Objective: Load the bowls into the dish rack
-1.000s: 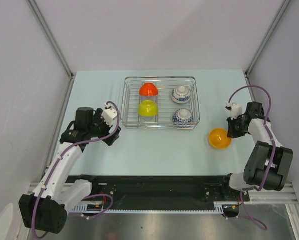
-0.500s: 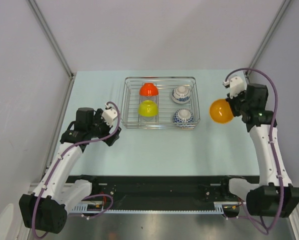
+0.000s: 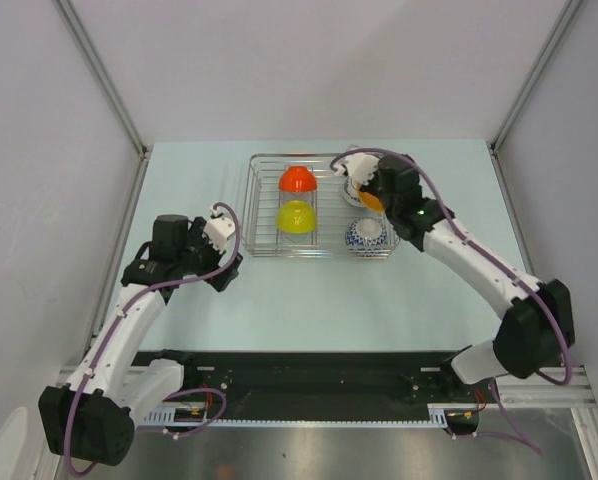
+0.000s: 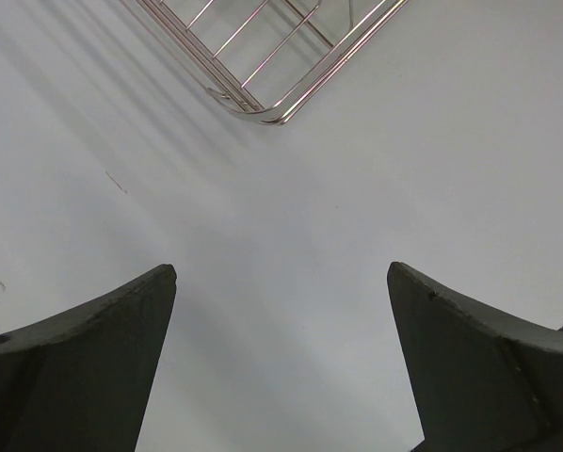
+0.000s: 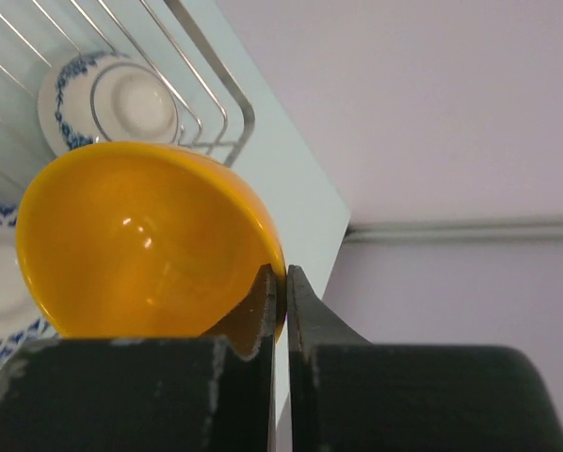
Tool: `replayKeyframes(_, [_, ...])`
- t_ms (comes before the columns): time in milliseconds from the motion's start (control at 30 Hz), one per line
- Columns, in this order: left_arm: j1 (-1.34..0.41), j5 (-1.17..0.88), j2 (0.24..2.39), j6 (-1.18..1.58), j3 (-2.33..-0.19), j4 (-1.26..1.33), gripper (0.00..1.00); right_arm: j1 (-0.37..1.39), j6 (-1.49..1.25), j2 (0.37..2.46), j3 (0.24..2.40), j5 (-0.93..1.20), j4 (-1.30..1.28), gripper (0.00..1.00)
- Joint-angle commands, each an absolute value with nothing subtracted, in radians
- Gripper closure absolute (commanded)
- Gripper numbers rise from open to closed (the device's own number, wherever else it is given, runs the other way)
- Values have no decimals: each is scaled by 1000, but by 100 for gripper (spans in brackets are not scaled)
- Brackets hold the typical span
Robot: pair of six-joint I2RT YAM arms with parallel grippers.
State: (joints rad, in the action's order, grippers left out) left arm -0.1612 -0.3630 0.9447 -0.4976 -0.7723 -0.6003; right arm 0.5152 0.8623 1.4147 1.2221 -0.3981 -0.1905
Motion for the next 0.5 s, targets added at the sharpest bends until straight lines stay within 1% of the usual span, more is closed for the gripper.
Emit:
replayKeyframes(0, [-156,-344,945,-502,-767,-575,0,581,1058,1525,1270,-523,150,100])
replayKeyframes(267, [-155,-334,962,-500,-761,-563,0,647,1236,1765,1252,-535,437,100])
replayKeyframes(467, [-152,-339,971,-499,-759,-551,0,680,1365,1871,1213,-537,649,100])
